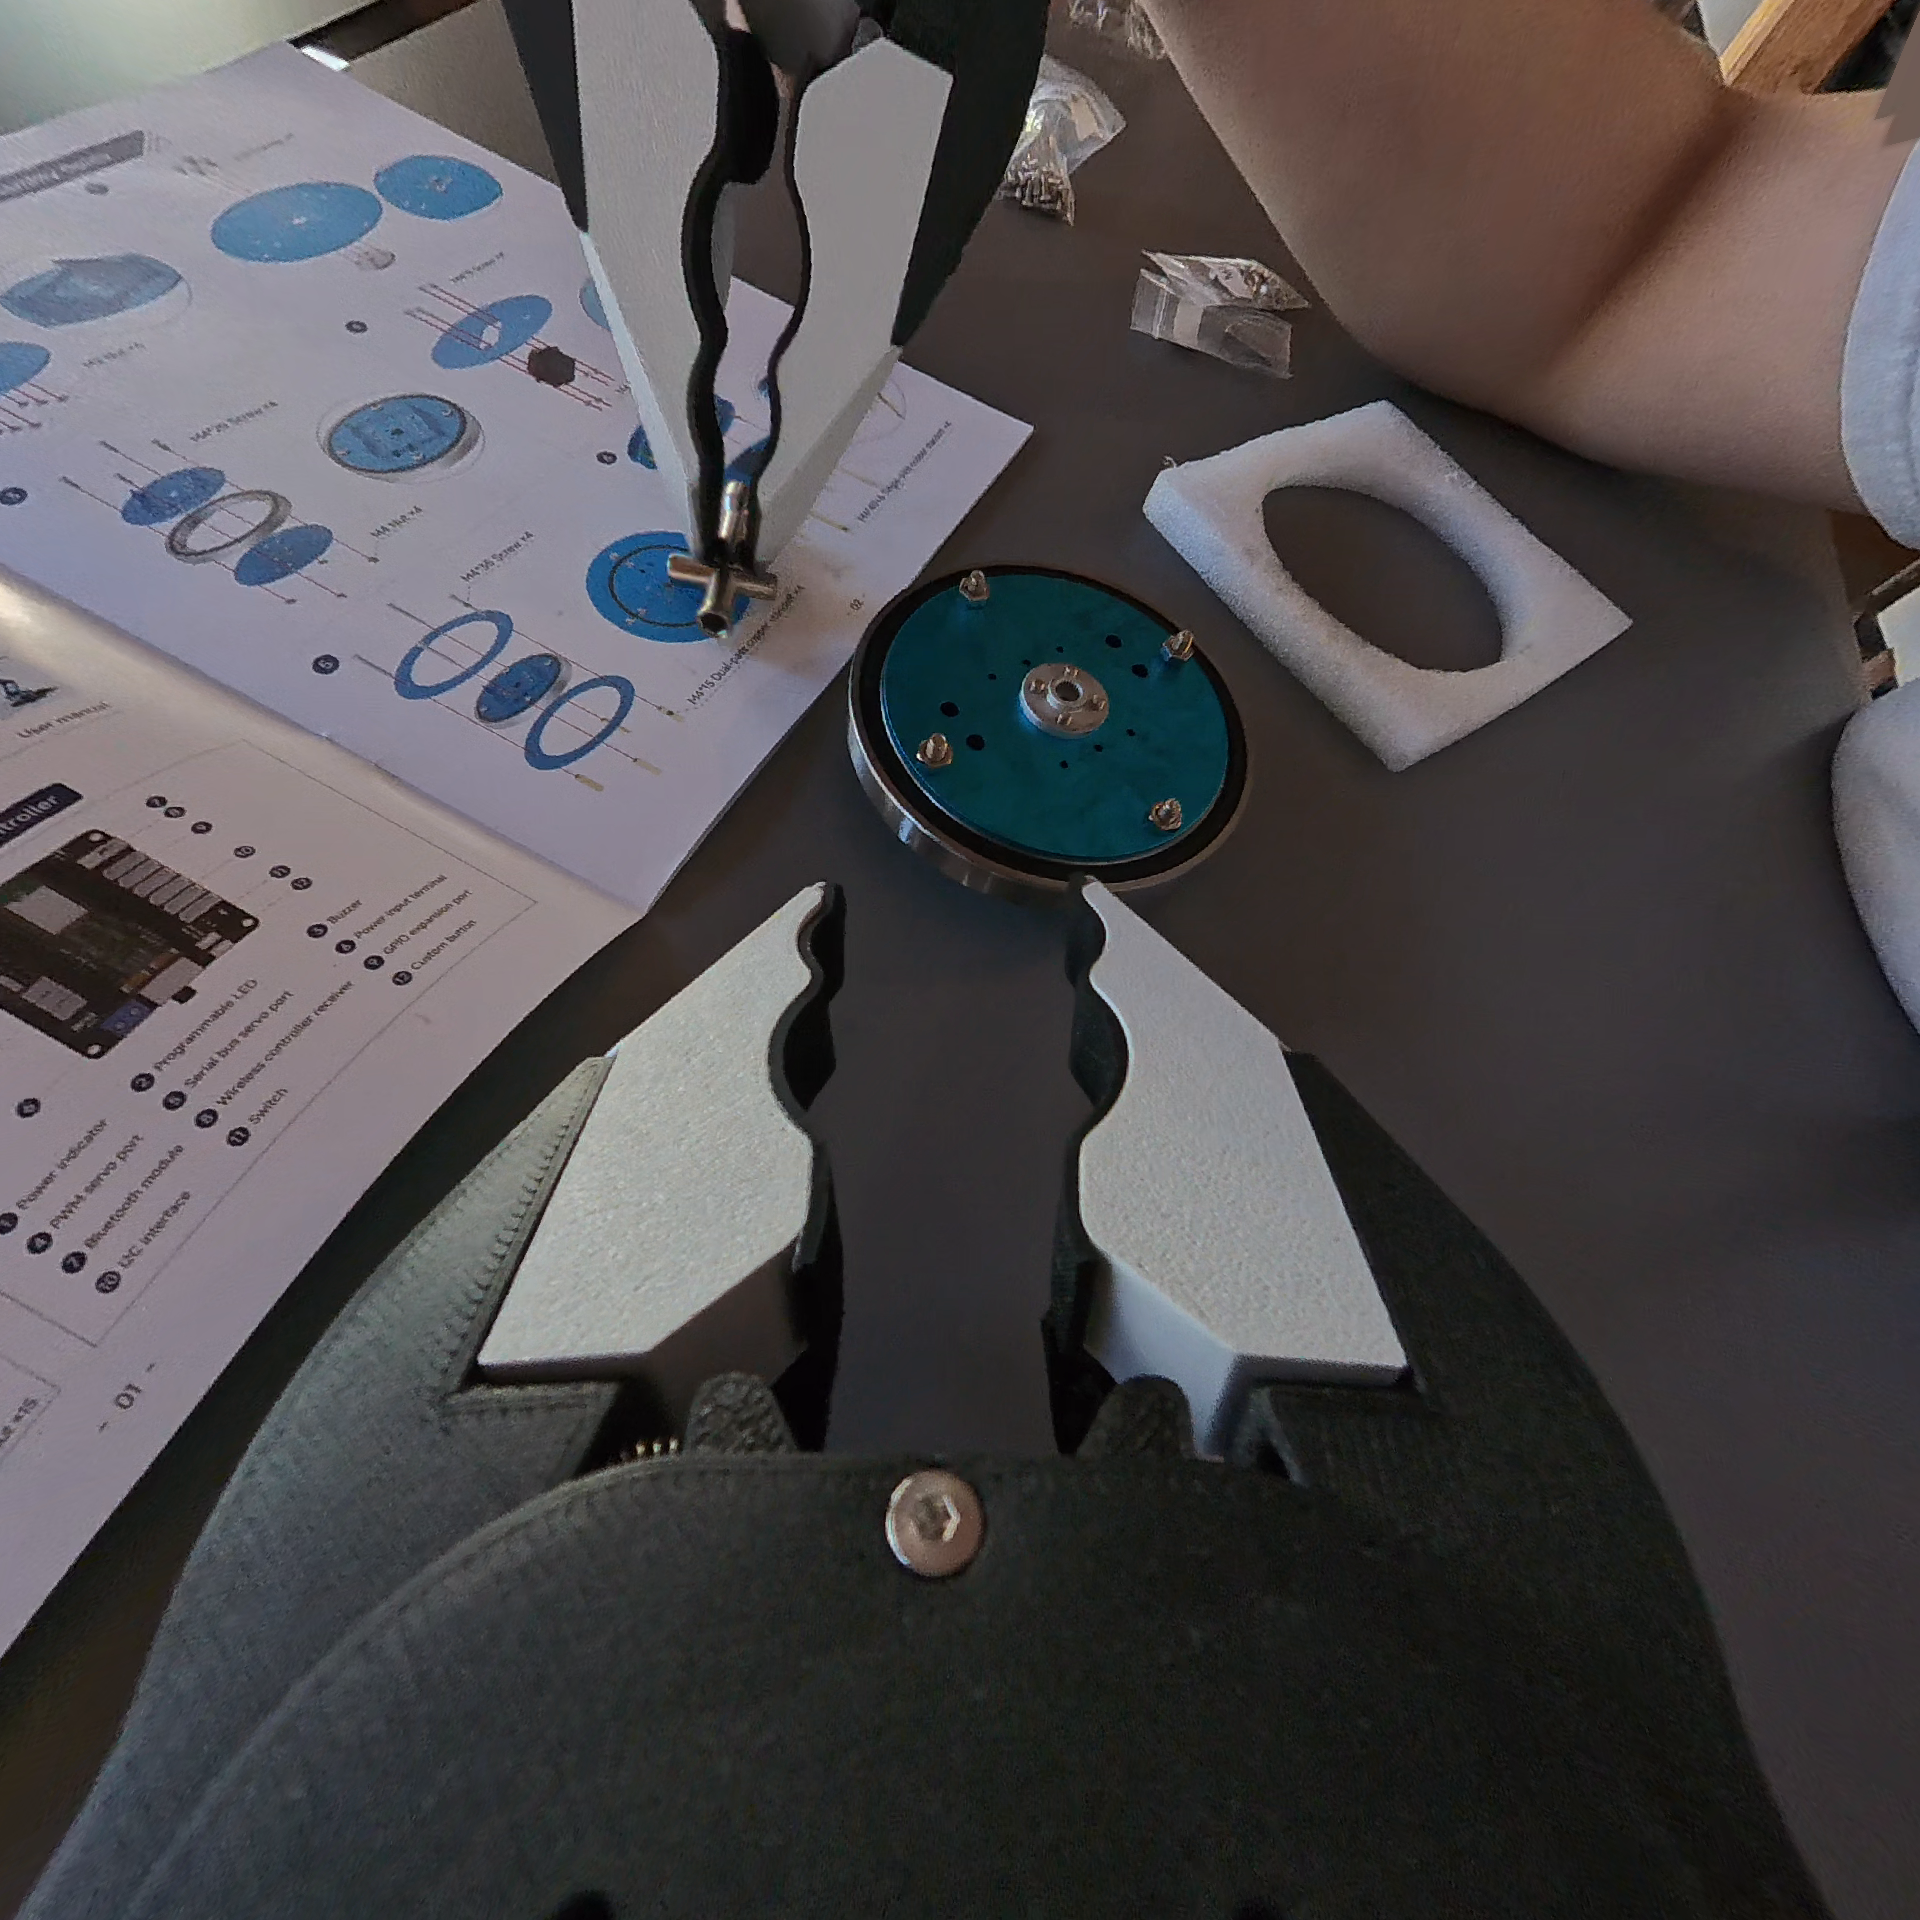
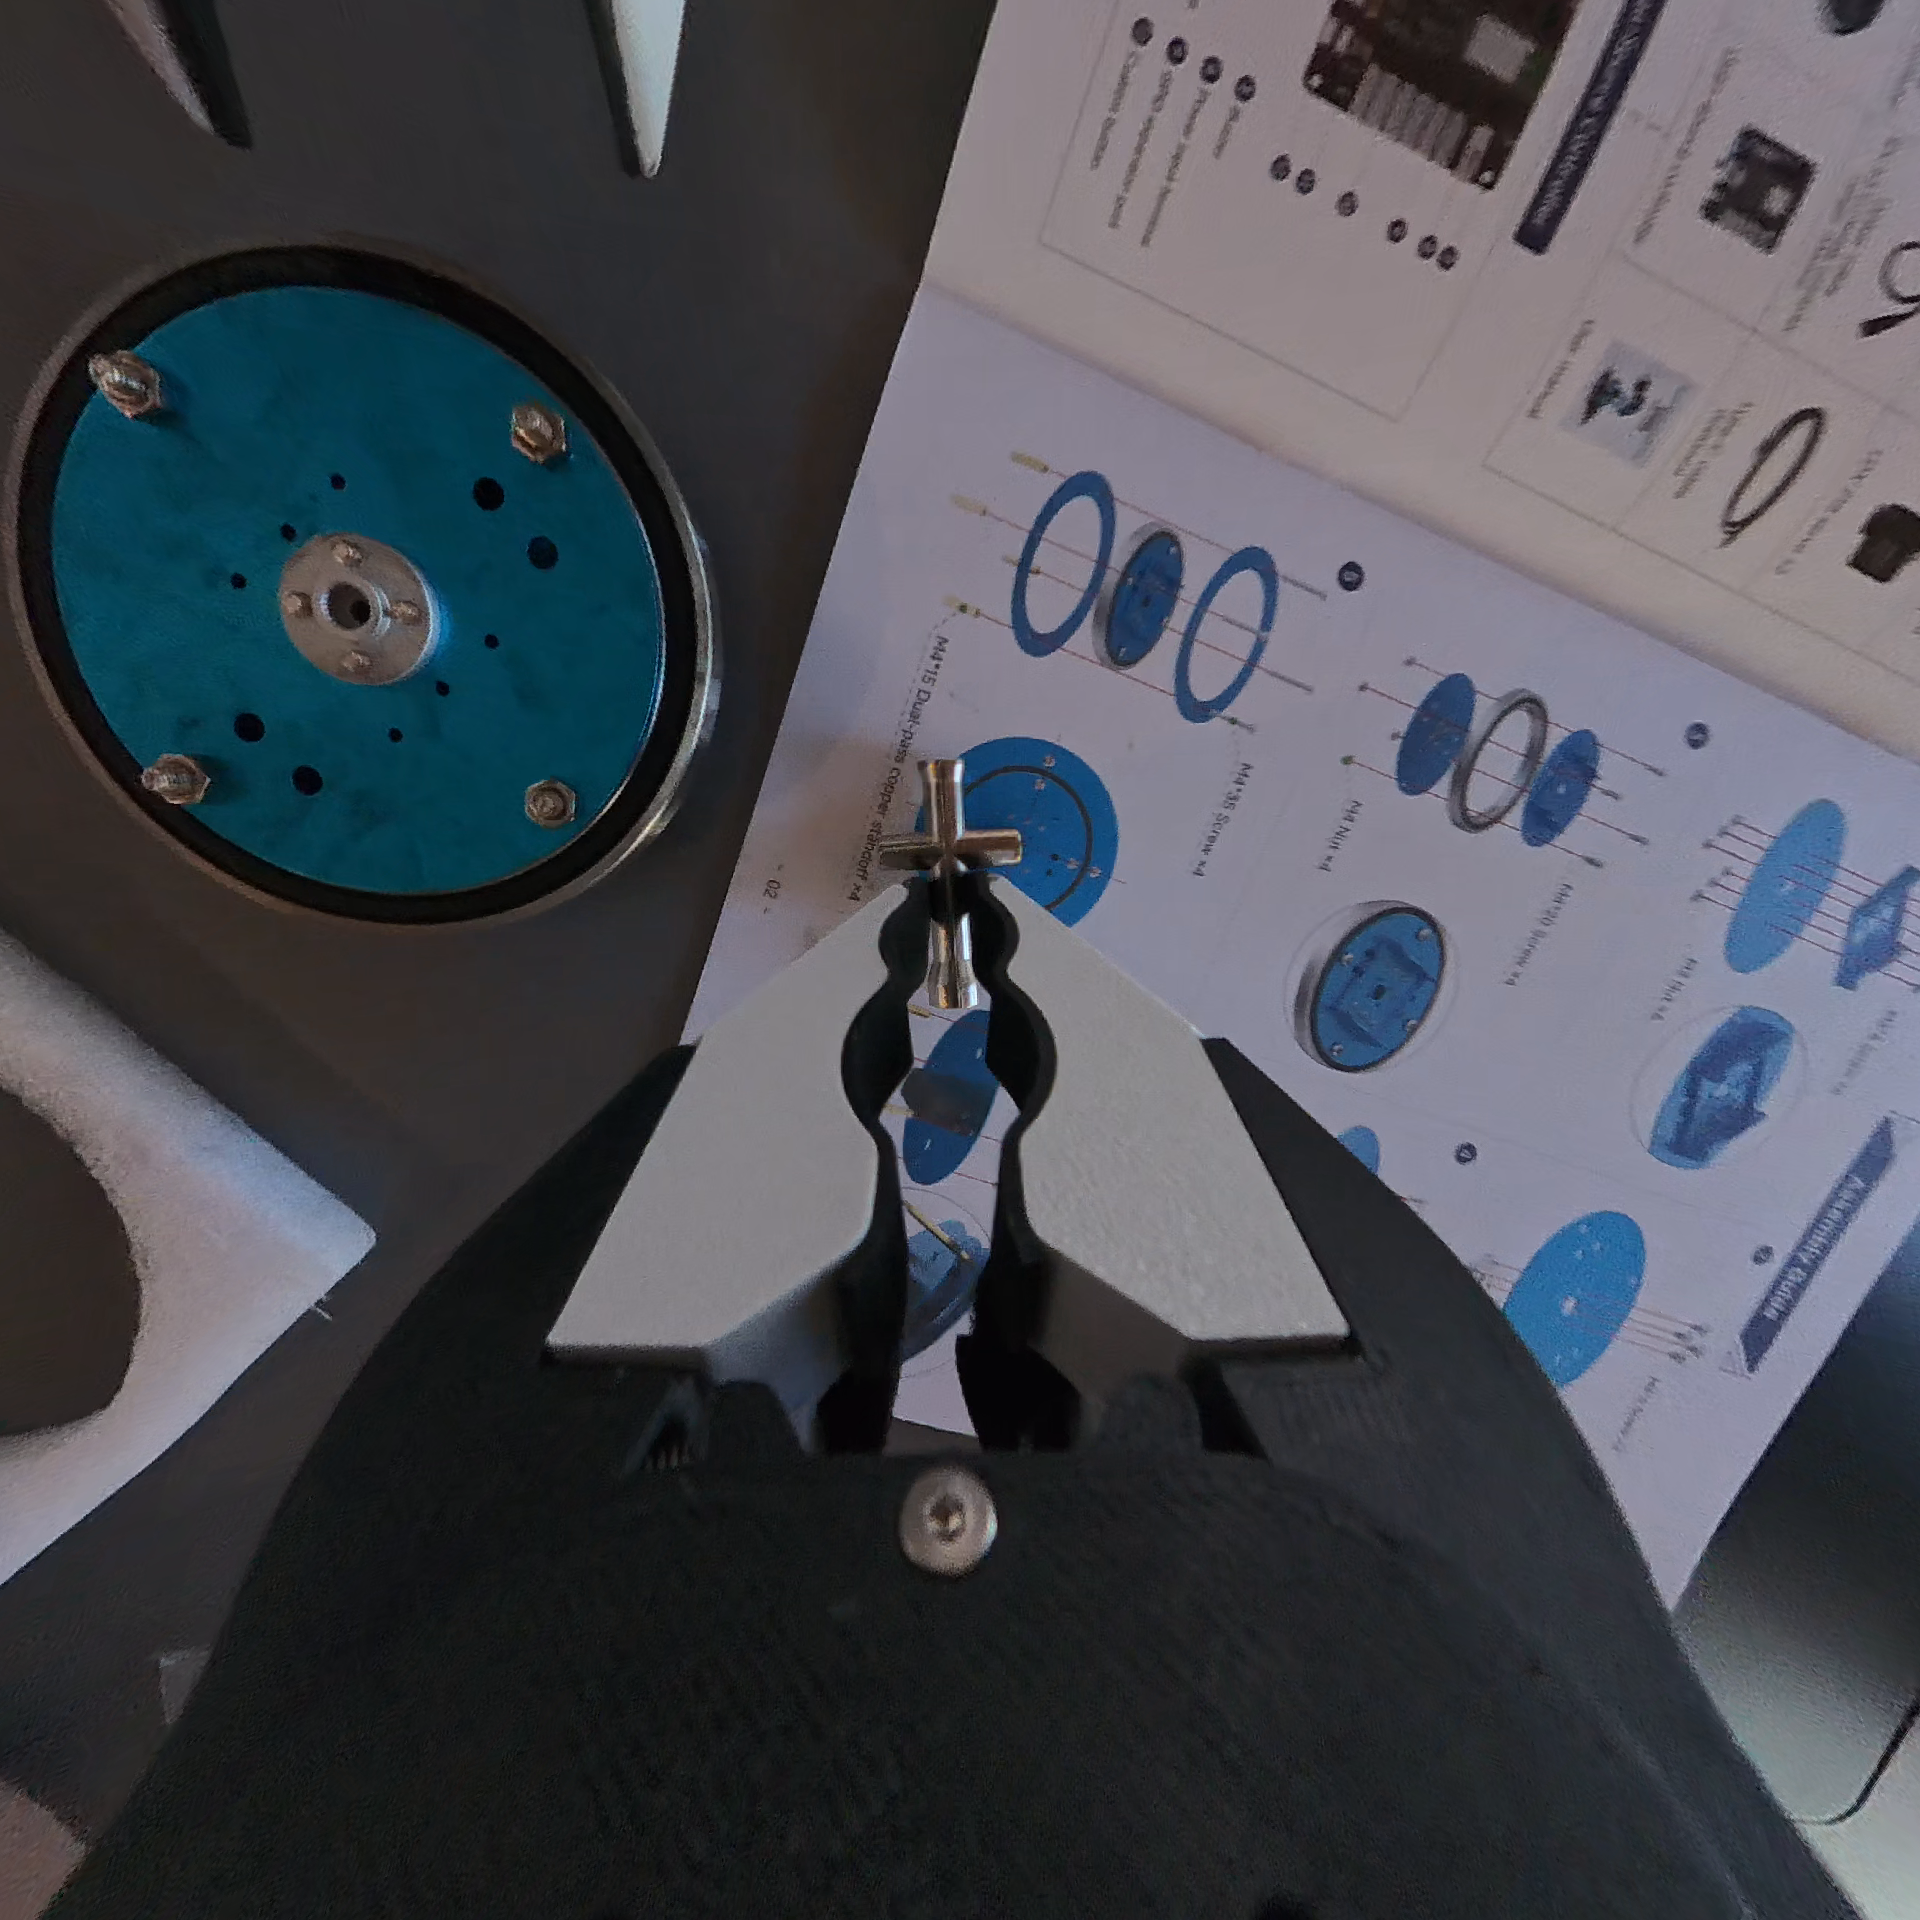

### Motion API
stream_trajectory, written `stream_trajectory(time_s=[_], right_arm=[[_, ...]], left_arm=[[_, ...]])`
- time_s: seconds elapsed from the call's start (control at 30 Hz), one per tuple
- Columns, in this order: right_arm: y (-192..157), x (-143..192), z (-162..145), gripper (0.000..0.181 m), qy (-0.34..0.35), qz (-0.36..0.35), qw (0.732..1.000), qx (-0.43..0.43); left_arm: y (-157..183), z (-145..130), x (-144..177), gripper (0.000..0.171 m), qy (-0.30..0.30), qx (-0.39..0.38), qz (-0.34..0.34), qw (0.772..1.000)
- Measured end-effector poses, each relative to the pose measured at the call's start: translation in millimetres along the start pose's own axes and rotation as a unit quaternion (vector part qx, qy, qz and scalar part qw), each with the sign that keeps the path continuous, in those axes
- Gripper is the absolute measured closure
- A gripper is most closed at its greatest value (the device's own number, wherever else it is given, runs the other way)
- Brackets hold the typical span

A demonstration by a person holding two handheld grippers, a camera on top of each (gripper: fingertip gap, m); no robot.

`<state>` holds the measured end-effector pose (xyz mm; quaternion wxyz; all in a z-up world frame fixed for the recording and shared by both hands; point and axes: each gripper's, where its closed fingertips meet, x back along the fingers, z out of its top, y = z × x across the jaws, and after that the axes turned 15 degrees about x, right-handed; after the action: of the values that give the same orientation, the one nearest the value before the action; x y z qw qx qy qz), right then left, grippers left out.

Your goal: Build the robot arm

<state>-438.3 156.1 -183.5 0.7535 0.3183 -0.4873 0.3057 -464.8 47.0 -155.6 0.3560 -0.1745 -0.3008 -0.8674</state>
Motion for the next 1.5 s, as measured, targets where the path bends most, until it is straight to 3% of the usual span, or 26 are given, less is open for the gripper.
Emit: stream_trajectory(time_s=[0.07, 0.13, 0.2, 0.27, 0.37, 0.47, 0.7, 0.8, 0.9, 1.0, 1.1, 1.17, 1.23, 1.33, 1.4, 1.5], right_arm=[[5, 11, 8, 0.175, 0.038, -0.034, 0.998, -0.028], [8, 33, 27, 0.175, 0.136, -0.074, 0.984, -0.085], [3, 63, 59, 0.176, 0.291, -0.102, 0.939, -0.154], [-4, 84, 69, 0.176, 0.376, -0.141, 0.887, -0.229], [-23, 90, 70, 0.175, 0.386, -0.210, 0.857, -0.270], [-38, 99, 78, 0.176, 0.357, -0.290, 0.856, -0.233], [-49, 107, 100, 0.176, 0.271, -0.421, 0.856, -0.129], [-51, 103, 104, 0.176, 0.261, -0.433, 0.853, -0.124], [-51, 94, 101, 0.176, 0.269, -0.409, 0.861, -0.138], [-55, 94, 101, 0.173, 0.316, -0.359, 0.869, -0.125], [-64, 95, 98, 0.163, 0.346, -0.254, 0.895, -0.119], [-71, 92, 92, 0.154, 0.347, -0.175, 0.912, -0.129], [-79, 91, 88, 0.155, 0.349, -0.113, 0.921, -0.129], [-88, 96, 92, 0.156, 0.381, -0.078, 0.916, -0.096], [-91, 93, 88, 0.174, 0.372, -0.056, 0.922, -0.087], [-97, 91, 88, 0.176, 0.379, -0.021, 0.922, -0.081]], left_arm=[[-1, 4, 2, 0.131, 0.012, 0.004, 0.005, 1.000], [0, 12, 5, 0.132, 0.037, 0.015, 0.006, 0.999], [6, 24, 5, 0.132, 0.077, 0.030, -0.007, 0.997], [18, 37, 3, 0.132, 0.113, 0.053, -0.026, 0.992], [47, 63, 4, 0.138, 0.188, 0.094, -0.080, 0.974], [59, 78, 5, 0.142, 0.234, 0.135, -0.083, 0.959], [68, 92, 9, 0.143, 0.276, 0.175, -0.099, 0.940], [73, 93, 6, 0.159, 0.266, 0.157, -0.102, 0.945], [66, 85, 1, 0.164, 0.226, 0.114, -0.055, 0.966], [69, 84, 0, 0.164, 0.184, 0.104, -0.067, 0.975], [76, 76, -4, 0.164, 0.097, 0.080, -0.089, 0.988], [76, 70, -7, 0.164, 0.036, 0.044, -0.067, 0.996], [85, 67, -11, 0.164, -0.008, -0.005, -0.064, 0.998], [91, 63, -20, 0.164, -0.062, -0.063, -0.037, 0.995], [94, 64, -25, 0.165, -0.074, -0.084, -0.023, 0.993], [101, 68, -30, 0.164, -0.078, -0.078, -0.021, 0.994]])
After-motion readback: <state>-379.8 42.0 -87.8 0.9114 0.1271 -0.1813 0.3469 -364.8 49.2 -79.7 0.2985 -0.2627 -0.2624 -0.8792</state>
